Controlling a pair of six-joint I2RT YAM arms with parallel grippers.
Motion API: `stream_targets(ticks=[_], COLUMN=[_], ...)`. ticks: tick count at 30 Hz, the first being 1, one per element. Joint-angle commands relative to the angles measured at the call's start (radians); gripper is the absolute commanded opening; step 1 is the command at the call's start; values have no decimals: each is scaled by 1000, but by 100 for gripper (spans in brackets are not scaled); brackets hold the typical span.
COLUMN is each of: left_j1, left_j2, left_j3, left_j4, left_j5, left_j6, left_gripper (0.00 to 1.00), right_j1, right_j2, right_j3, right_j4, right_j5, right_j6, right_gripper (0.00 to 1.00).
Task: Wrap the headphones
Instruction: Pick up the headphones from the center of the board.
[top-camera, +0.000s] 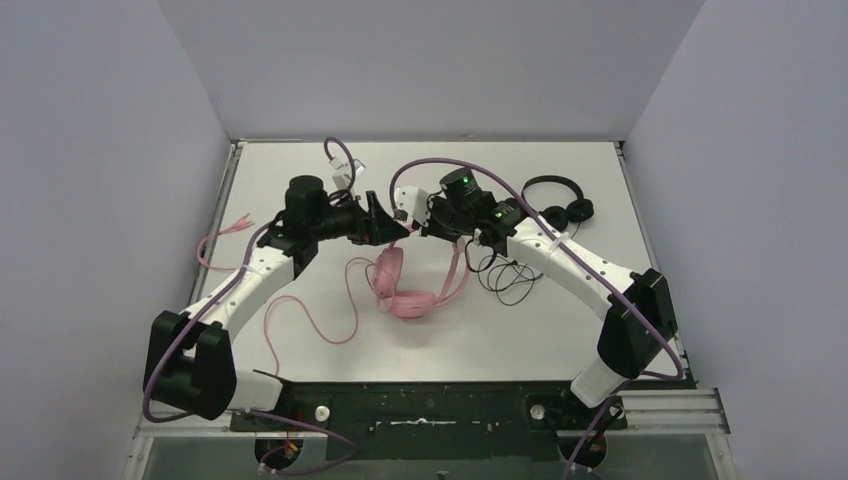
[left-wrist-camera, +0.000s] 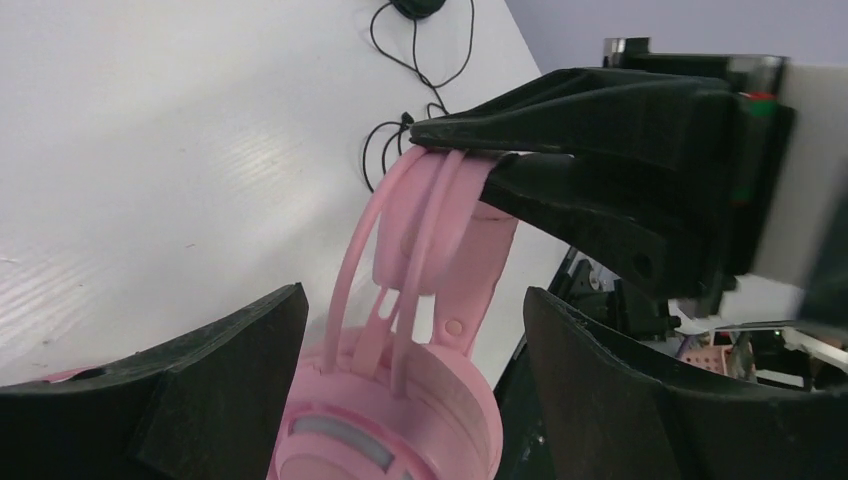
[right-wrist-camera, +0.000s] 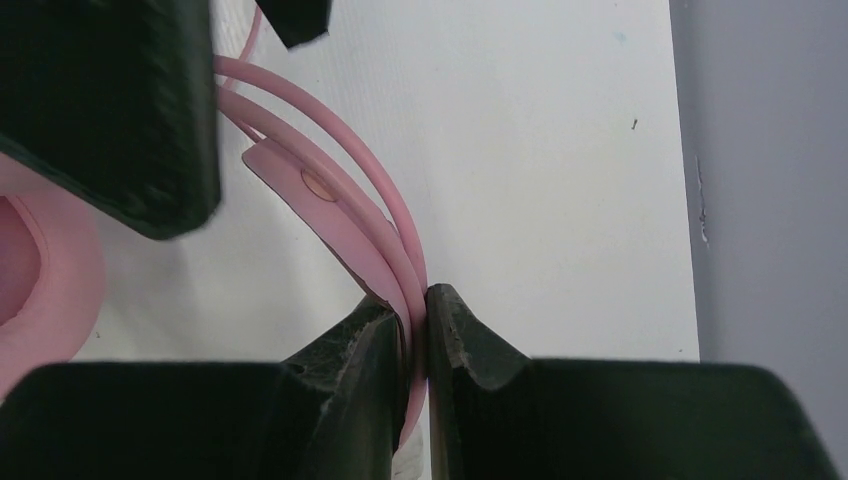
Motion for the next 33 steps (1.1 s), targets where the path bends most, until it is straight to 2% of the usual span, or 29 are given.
stream_targets(ticks=[1, 7, 10, 13, 16, 19, 22, 26, 28, 31, 33], left_j1=[-15, -20, -31, -38, -39, -37, -37, -37, -37, -37, -37], left_j2=[60, 61, 76, 97, 95, 65, 40, 22, 12, -1, -1], left_j3=[75, 75, 84, 107, 122, 115, 89, 67, 58, 50, 51], left_j4=[-3, 7, 2, -27, -40, -40, 9, 65, 83, 104, 104], left_j5=[75, 90, 113, 138, 140, 122, 120, 130, 127, 133, 138], left_j6=[-34, -33, -35, -24, -9, 8, -1, -24, -25, -25, -26], left_gripper=[74, 55, 50, 34, 23, 6, 0, 0, 0, 0, 0], right_j1=[38, 67, 70, 71, 73, 73, 78, 70, 55, 3, -34], right_j2=[-77, -80, -85, -86, -84, -91, -99, -95, -88, -84, -102], right_j3=[47, 35, 8, 0, -5, -29, -58, -64, -44, -20, -47], right_j4=[118, 145, 194, 219, 225, 234, 242, 197, 131, 18, 16], right_j5=[-43, -28, -16, -14, 35, 92, 152, 337, 396, 334, 279], right_j6=[20, 48, 75, 101, 135, 193, 285, 513, 620, 709, 698], right_gripper=[0, 0, 0, 0, 0, 6, 20, 59, 75, 92, 100])
